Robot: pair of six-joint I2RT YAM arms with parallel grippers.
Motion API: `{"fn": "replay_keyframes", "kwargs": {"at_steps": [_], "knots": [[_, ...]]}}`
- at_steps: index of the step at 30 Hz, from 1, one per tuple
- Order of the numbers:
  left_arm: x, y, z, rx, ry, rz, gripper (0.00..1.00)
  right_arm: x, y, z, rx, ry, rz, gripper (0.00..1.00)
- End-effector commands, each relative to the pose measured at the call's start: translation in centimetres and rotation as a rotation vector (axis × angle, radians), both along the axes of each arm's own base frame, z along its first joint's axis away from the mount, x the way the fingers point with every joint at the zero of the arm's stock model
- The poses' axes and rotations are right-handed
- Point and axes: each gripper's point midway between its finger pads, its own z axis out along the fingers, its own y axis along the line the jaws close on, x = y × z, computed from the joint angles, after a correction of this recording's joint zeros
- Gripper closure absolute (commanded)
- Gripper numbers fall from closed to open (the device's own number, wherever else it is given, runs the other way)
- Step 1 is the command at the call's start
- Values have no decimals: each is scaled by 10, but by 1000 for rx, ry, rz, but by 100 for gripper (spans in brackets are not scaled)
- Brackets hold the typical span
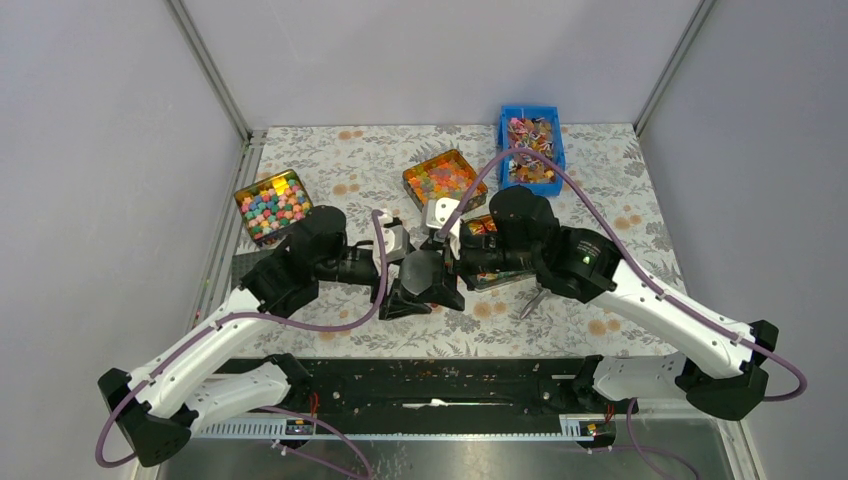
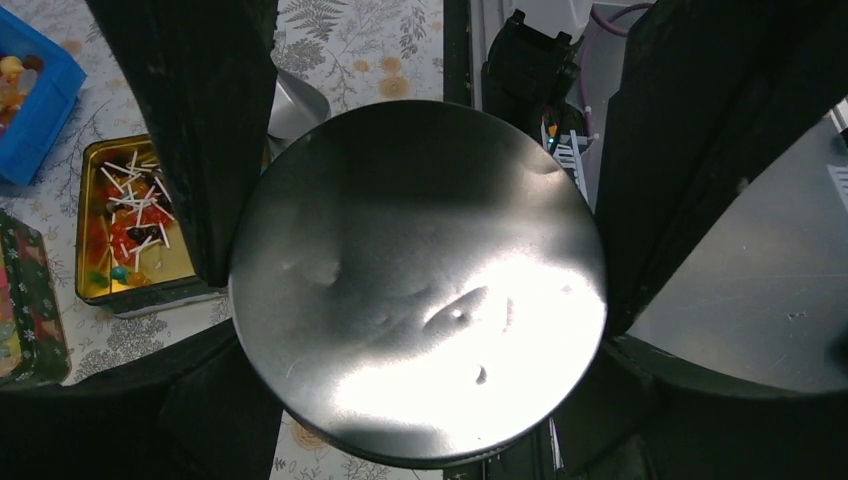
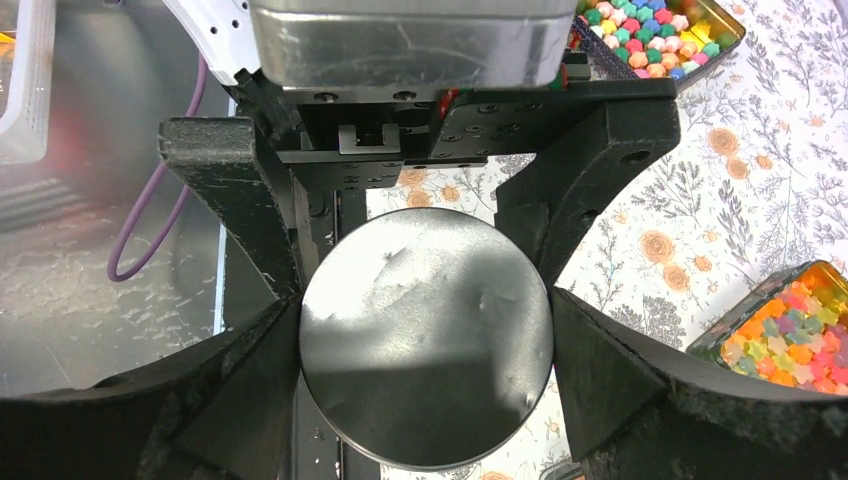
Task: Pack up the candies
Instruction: Screw the bottle lid onto the packing bottle.
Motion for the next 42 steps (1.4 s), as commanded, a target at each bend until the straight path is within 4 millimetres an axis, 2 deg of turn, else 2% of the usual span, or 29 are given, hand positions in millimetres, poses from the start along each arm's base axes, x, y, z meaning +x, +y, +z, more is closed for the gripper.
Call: {"fn": "replay_keyframes", "kwargs": {"at_steps": [1,8,12,16,25,32,42], "knots": [[41,-10,103,-260,-257,163,73,-12,22,-33,-72,93,-11,25],[20,2,57,-94,-273,52,71,-12,12,-23,-34,35,-15,1],[10,16,28,13,-291,11,69,-22,2,-18,-13,-1,46,1],[1,25,17,57,-308,-24,69,-24,-7,-12,11,-24,64,0],[-24,27,22,4,-317,-139,69,-37,-20,17,123,-20,256,0],[-38,26,29,-35,-299,-212,69,-53,-17,31,176,10,408,1],[-41,23,34,-51,-284,-236,69,-42,-9,21,154,-20,406,4]]}}
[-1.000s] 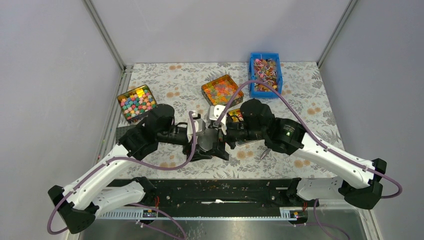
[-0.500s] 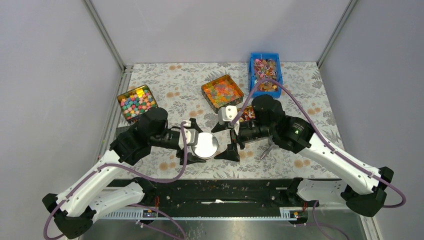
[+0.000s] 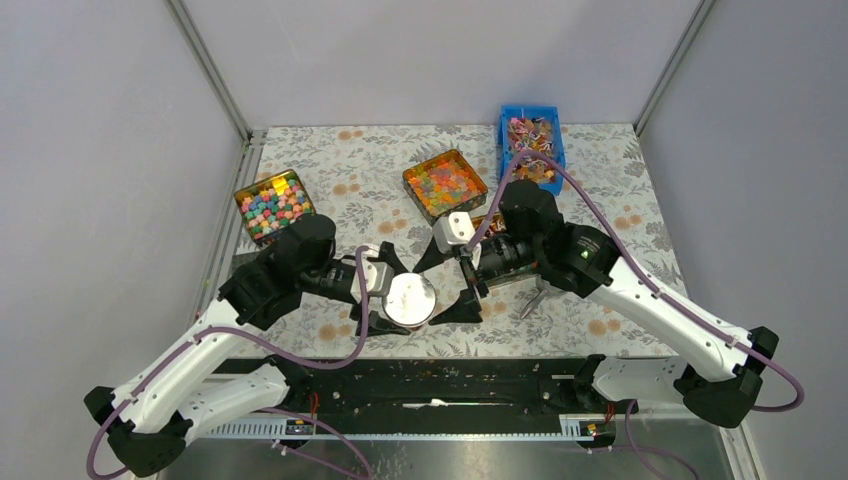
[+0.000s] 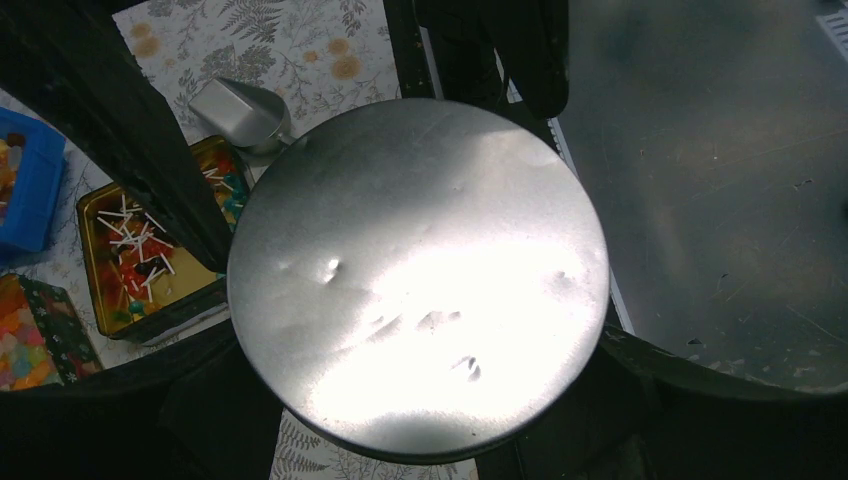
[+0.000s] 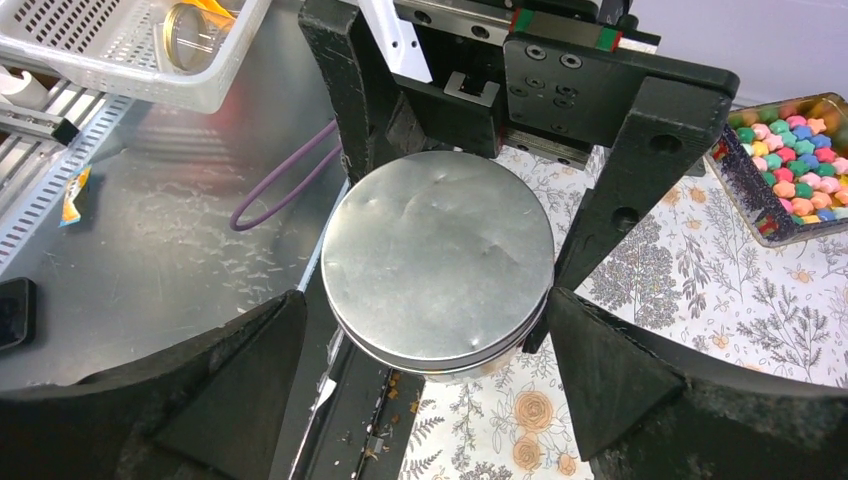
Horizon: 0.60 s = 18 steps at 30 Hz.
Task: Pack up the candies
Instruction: Screw the bottle lid onto the packing bottle.
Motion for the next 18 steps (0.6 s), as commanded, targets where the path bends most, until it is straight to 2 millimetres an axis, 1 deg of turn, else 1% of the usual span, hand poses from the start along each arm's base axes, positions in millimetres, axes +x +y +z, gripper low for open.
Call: {"fn": "replay_keyframes", "kwargs": {"at_steps": [1,8,12,18], "knots": [[-3,-6,39,-110,-86,-51,69,1,3,11,38,-49,35,4],[-3,-7,44,-118,-88,-55,70,6,12,12,81,-40,18,9],[-3,-7,46,-123,-82,-54,70,6,14,9,84,-23,21,13],[0,-10,50,-143,-61,-32,71,9,13,1,67,-24,-5,25]]}}
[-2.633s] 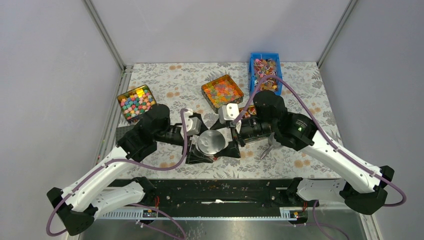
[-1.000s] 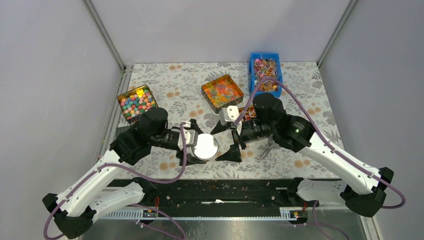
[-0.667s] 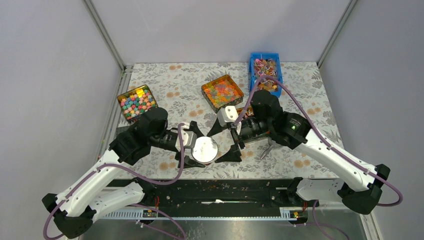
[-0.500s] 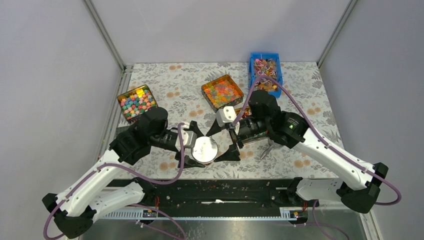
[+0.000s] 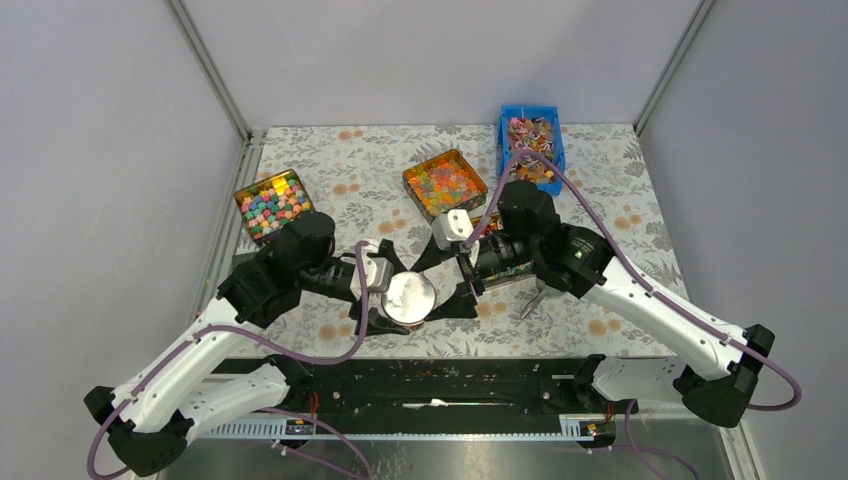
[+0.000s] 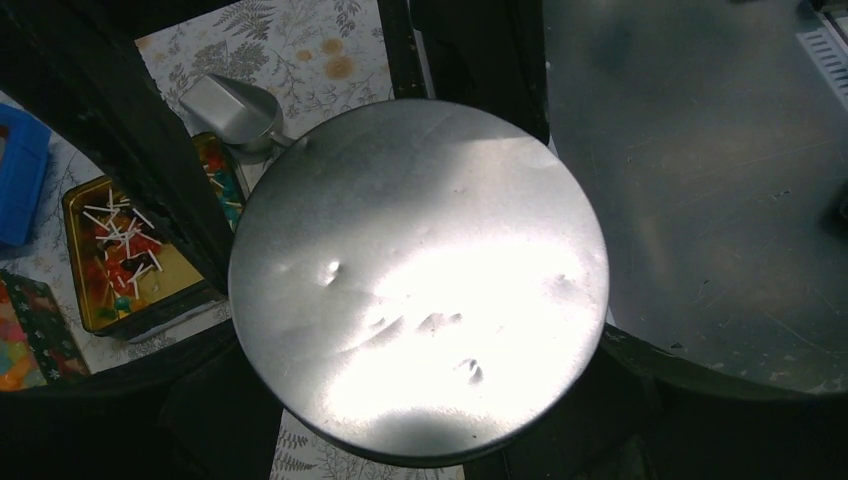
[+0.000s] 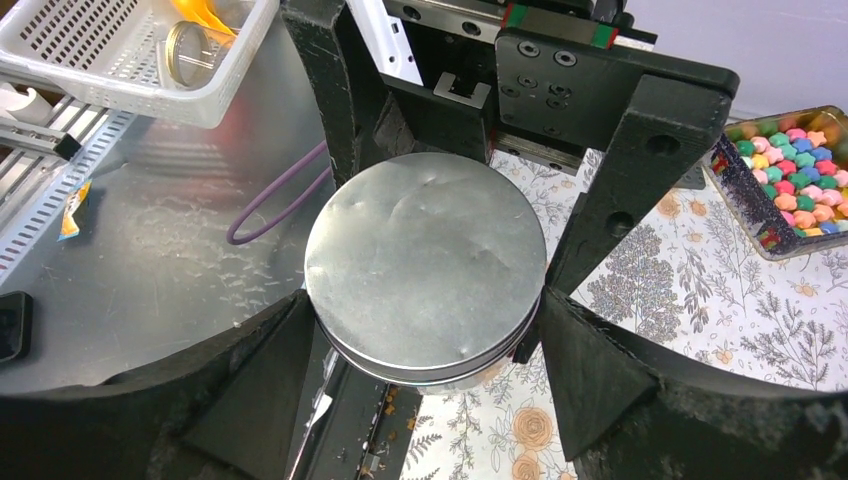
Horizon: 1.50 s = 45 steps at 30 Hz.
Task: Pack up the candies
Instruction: Screw the bottle lid onto the packing bottle.
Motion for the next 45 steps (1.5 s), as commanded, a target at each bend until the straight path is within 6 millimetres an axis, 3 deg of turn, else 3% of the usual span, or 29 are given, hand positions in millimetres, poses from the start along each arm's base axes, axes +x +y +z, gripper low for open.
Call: {"fn": "replay_keyframes", "kwargs": {"at_steps": [1,14,25,29,34,36,38,43,45], "knots": [[3,-11,48,-151,-84,-21,71,5,4,3,39,-37,-18,27],[33,-31,89,-335,-25,136,79,16,5,-23,-18,-22,-163,37],[70,-36,97,-334,-51,294,83,20,19,-44,-44,19,-290,50],[81,-38,99,-336,-58,336,84,22,23,-50,-48,37,-327,64],[94,-41,102,-344,-61,387,85,30,29,-55,-55,55,-386,71],[96,-42,102,-344,-59,392,85,35,31,-56,-60,71,-421,68],[96,-43,100,-338,-61,385,84,40,32,-57,-65,76,-450,59],[92,-42,73,-267,-64,360,82,56,22,-60,-70,63,-560,19],[90,-40,58,-238,-60,353,81,59,17,-60,-66,55,-591,8]]}}
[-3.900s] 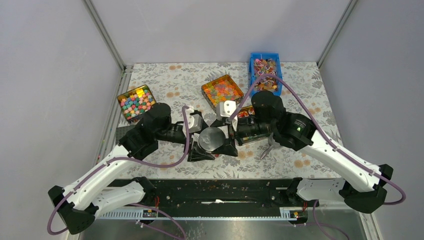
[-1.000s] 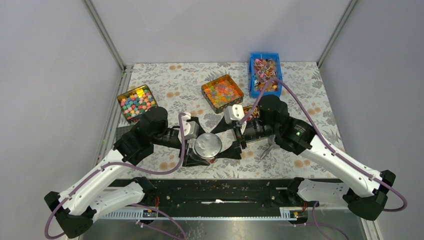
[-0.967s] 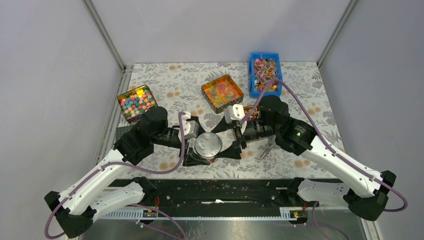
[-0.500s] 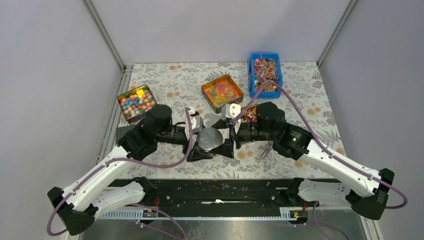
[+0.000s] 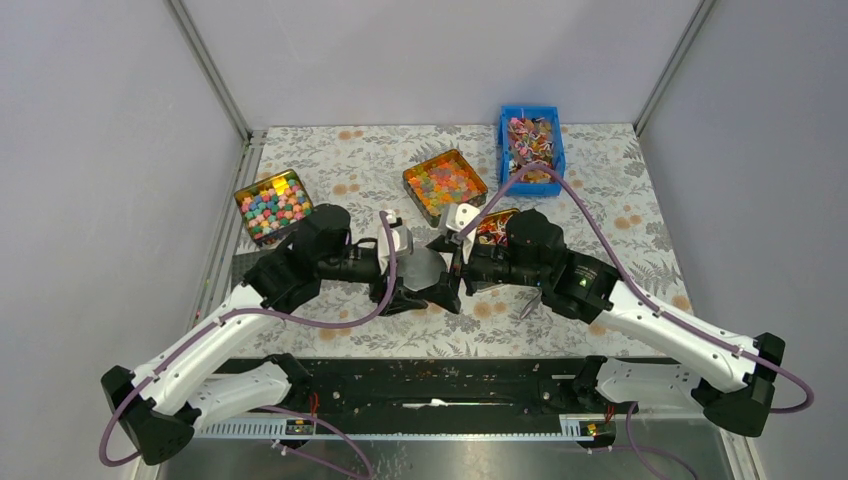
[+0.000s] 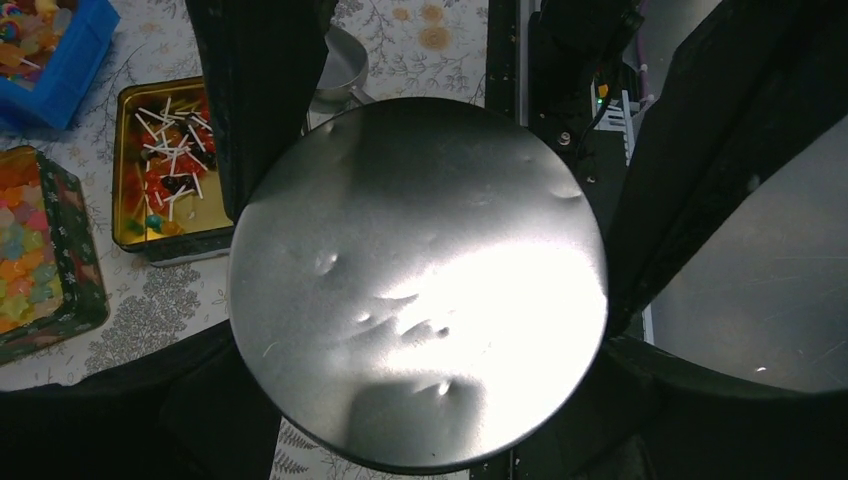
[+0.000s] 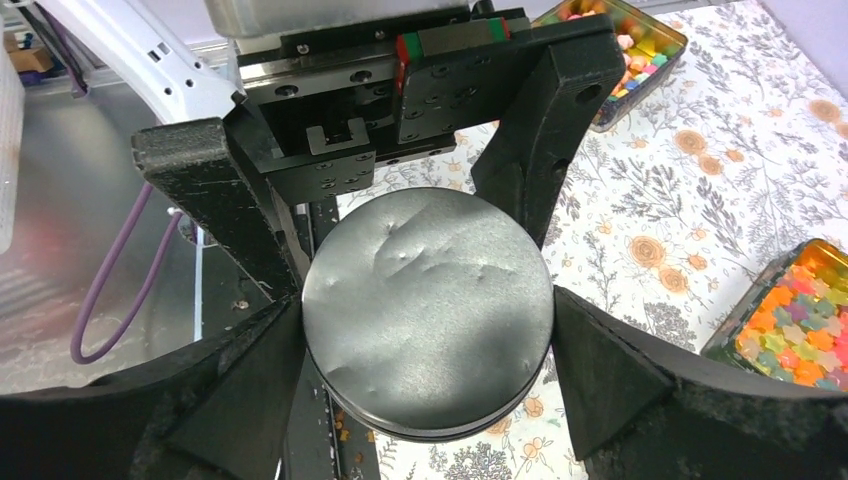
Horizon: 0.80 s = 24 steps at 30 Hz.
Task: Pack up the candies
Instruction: Screw the bottle lid onto the packing bottle, then place the packing bottle at the center of the board.
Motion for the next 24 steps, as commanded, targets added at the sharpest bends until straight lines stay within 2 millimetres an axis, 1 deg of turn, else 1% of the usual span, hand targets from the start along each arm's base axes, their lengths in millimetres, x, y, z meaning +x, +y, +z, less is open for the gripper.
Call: {"fn": "replay_keyframes", "kwargs": {"at_steps": [1,2,5,8,13,15,18,20,24], "knots": [[35,-18,69,-216,-213,108,81,9,14,-33,-43,33,-105,4],[35,-17,59,-197,-205,107,81,11,12,-33,-42,32,-119,1],[34,-15,25,-138,-171,106,80,12,5,-35,-41,29,-145,1],[35,-14,1,-116,-143,121,80,13,-1,-39,-39,47,-168,1],[42,-15,-28,-123,-128,157,80,18,-16,-47,-46,88,-213,0],[46,-17,-41,-123,-122,173,80,21,-23,-50,-48,130,-244,0],[50,-18,-63,-100,-109,181,80,30,-38,-59,-63,171,-307,1],[54,-19,-75,-81,-101,190,81,36,-48,-60,-47,193,-350,0],[67,-22,-93,-71,-117,221,82,42,-68,-62,-15,209,-412,1]]}}
